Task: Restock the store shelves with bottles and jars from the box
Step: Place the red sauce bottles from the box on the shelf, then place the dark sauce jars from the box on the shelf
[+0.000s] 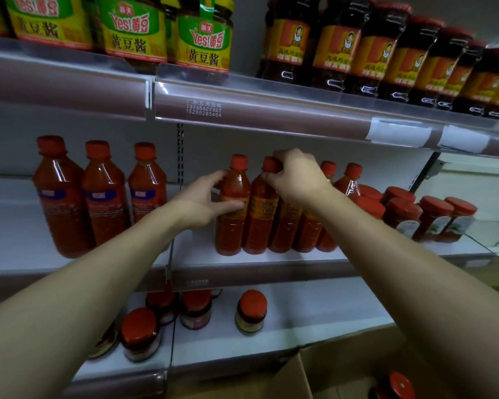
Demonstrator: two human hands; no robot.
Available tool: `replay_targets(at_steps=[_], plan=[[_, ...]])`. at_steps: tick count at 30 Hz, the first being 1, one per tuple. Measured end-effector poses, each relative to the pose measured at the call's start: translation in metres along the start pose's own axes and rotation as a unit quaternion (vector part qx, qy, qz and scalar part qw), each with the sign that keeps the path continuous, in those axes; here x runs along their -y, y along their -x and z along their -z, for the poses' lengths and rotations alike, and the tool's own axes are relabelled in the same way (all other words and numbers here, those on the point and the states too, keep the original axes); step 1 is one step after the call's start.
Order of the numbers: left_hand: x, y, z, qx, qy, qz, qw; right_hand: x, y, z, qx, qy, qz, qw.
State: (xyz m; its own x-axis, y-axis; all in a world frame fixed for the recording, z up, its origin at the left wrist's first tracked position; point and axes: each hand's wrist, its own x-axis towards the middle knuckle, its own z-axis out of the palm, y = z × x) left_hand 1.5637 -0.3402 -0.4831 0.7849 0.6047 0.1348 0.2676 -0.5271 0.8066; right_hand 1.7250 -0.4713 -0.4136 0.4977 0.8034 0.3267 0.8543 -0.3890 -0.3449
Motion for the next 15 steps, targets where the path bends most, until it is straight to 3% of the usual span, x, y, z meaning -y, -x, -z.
replay_targets(at_steps=[4, 10, 15], plan=[[0.002, 0.015, -0.004, -0.030, 0.036, 0.015, 0.999, -0.004, 0.022, -0.001, -0.044, -0.016, 0.017, 0.999], [-0.001, 0.057, -0.033, -0.186, -0.015, -0.037, 0.982, -0.028, 0.059, 0.007, -0.064, -0.054, 0.017, 0.996], [-0.009, 0.077, -0.089, -0.129, -0.016, -0.107, 0.986, -0.064, 0.097, 0.009, -0.022, -0.077, 0.007, 0.997]])
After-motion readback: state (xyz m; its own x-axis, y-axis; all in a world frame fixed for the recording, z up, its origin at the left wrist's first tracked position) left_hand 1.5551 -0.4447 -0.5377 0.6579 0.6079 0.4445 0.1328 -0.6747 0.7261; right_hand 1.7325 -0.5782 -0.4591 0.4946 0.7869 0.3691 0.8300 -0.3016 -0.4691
